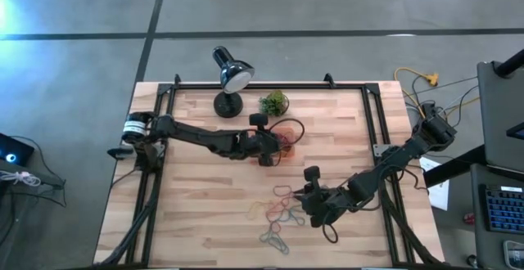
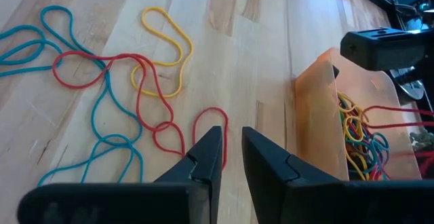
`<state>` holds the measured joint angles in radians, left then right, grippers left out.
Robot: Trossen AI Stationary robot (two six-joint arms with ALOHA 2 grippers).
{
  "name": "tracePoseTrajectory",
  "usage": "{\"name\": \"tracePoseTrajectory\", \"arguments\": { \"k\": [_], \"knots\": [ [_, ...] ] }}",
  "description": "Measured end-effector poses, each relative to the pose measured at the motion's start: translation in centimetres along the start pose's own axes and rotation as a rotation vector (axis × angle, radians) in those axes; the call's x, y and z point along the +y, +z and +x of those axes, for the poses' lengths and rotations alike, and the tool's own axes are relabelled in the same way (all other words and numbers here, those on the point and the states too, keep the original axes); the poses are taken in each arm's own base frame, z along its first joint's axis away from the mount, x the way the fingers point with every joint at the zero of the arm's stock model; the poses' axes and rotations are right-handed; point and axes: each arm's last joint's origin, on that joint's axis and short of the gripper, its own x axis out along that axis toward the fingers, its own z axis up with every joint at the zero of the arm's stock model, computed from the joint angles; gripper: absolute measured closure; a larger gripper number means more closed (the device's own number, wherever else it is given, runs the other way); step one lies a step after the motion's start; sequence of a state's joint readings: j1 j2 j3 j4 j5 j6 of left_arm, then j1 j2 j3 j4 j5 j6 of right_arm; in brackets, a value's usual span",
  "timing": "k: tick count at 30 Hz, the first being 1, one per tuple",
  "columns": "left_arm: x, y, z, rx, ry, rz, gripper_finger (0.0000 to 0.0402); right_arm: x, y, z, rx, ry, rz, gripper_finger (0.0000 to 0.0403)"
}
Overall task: Pick and place rubber bands into bin
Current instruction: Put the red rubber band into the orange bin, then put the blue rubber band into the orange bin
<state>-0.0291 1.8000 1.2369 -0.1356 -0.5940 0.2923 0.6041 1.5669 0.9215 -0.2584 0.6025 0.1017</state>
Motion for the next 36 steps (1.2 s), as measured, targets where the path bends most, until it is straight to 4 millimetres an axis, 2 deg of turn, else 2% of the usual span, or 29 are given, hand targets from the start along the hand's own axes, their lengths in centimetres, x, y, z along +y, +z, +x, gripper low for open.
{"name": "tracePoseTrajectory", "arguments": {
  "k": [12, 22, 29, 32, 36],
  "knots": [
    [0.2, -0.2, 0.2, 0.009, -0.001, -0.052, 0.0399, 0.0, 0.0, 0.0, 0.000, 0.000, 0.002, 0.0351],
    [0.2, -0.3, 0.2, 0.010, -0.001, -0.051, 0.0338, 0.0, 0.0, 0.0, 0.000, 0.000, 0.003, 0.0351],
    [0.0, -0.2, 0.1, 0.012, -0.005, -0.057, 0.0326, 0.0, 0.0, 0.0, 0.000, 0.000, 0.003, 0.0351],
    [-0.7, -0.2, -0.6, 0.017, -0.023, -0.048, 0.0326, 0.0, -0.1, 0.0, 0.003, 0.000, 0.001, 0.0351],
    [-2.1, 0.3, -3.0, 0.010, -0.074, -0.039, 0.0326, 0.1, -1.0, 0.3, 0.025, -0.002, 0.004, 0.0351]
  ]
}}
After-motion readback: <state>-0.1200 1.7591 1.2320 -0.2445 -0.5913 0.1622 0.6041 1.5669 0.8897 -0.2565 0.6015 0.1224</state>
